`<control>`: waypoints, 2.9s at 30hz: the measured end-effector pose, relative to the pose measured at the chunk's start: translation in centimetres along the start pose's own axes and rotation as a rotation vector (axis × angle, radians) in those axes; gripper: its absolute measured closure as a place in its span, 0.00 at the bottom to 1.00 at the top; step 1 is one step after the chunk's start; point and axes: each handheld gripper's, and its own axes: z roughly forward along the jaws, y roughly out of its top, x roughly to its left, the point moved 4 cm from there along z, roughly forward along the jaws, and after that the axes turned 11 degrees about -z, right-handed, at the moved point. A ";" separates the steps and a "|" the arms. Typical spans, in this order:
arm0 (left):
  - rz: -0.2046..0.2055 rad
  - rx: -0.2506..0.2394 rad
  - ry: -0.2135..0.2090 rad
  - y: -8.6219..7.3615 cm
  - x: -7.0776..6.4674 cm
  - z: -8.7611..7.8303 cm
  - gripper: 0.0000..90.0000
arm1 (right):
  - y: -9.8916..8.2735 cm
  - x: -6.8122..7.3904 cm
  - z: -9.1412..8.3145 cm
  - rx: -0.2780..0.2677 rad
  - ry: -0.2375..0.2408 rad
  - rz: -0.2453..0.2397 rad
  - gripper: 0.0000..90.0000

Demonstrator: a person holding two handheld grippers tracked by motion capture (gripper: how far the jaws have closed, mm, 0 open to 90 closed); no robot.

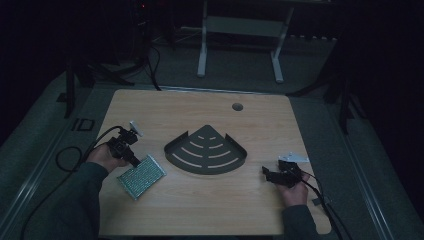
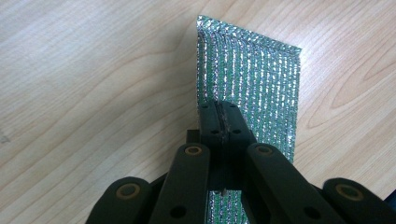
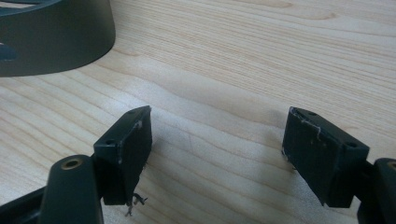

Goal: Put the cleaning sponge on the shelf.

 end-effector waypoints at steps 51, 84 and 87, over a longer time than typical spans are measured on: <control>0.093 -0.128 -0.019 3.7 -2.9 -5.6 1.00 | 0.0 0.0 0.0 0.000 0.000 0.000 0.26; 0.152 -0.146 -0.021 7.7 -6.2 -5.6 1.00 | 0.0 0.0 0.0 0.001 0.000 0.001 0.26; 0.162 -0.145 -0.019 8.1 -6.5 -5.8 1.00 | 0.0 0.0 0.0 0.001 0.000 0.000 0.26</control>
